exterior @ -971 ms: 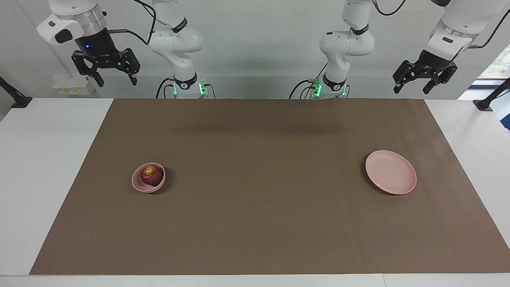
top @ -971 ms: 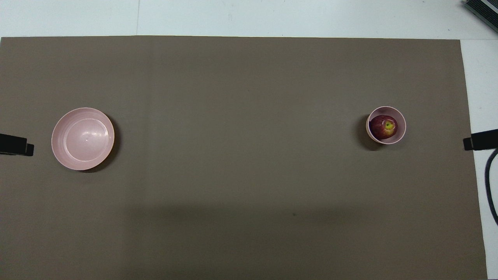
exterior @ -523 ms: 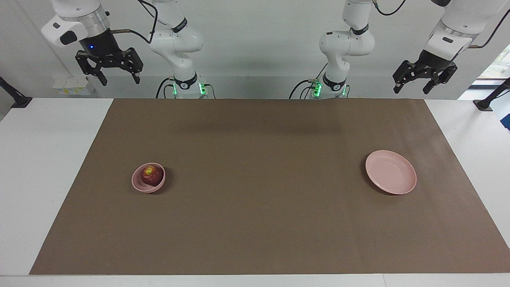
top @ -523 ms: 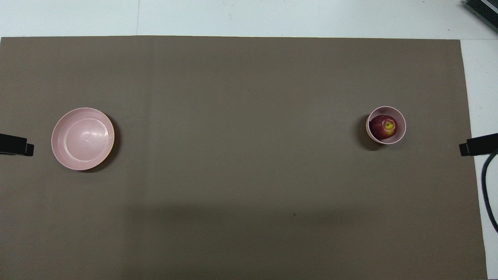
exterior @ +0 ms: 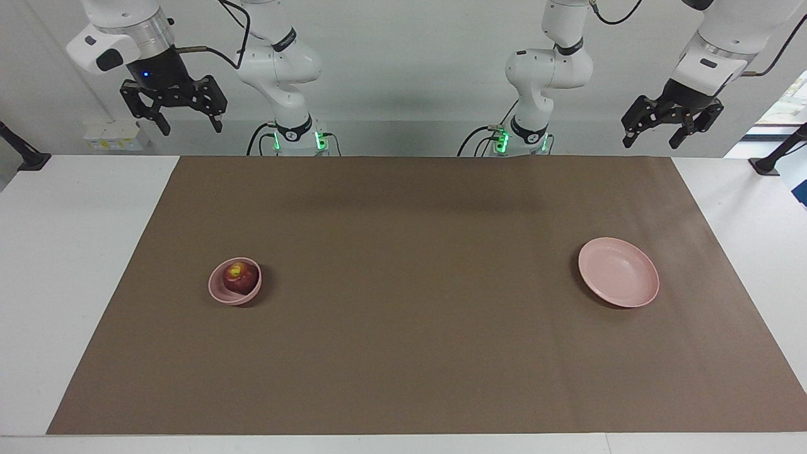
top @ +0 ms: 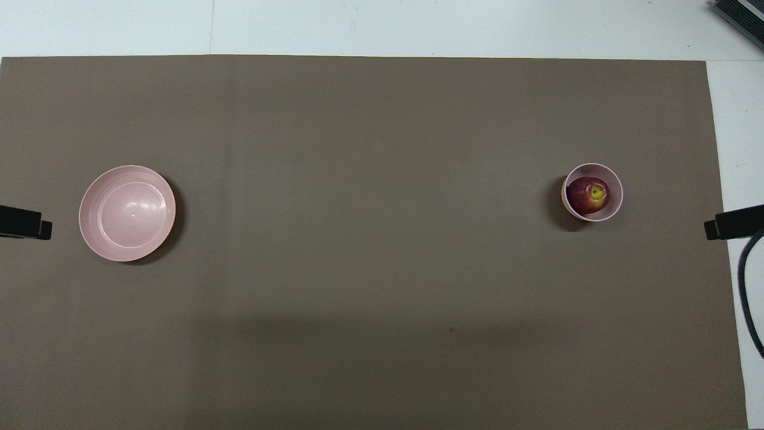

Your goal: Move apple from plate to bowl

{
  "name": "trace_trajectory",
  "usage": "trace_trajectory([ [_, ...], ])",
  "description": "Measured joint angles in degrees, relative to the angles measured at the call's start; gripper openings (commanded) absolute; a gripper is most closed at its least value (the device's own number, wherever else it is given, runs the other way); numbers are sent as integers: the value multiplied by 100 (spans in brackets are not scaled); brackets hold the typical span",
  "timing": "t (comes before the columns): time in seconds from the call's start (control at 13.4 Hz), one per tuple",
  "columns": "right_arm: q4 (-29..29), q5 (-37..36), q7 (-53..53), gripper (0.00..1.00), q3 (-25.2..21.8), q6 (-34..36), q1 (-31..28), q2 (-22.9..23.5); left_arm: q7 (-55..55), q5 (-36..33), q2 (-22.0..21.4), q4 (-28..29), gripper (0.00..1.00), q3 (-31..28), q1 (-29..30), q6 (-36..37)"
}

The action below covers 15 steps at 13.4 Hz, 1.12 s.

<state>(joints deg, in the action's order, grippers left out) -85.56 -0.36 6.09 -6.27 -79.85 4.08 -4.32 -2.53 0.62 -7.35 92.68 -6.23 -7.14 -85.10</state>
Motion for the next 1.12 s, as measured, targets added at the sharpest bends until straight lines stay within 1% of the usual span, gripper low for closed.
trace_trajectory([
  [0.45,0,-131,0,100,0,0,0,0,0,0,0,0,100,0,0,0],
  [1.12,0,-139,0,100,0,0,0,0,0,0,0,0,100,0,0,0],
])
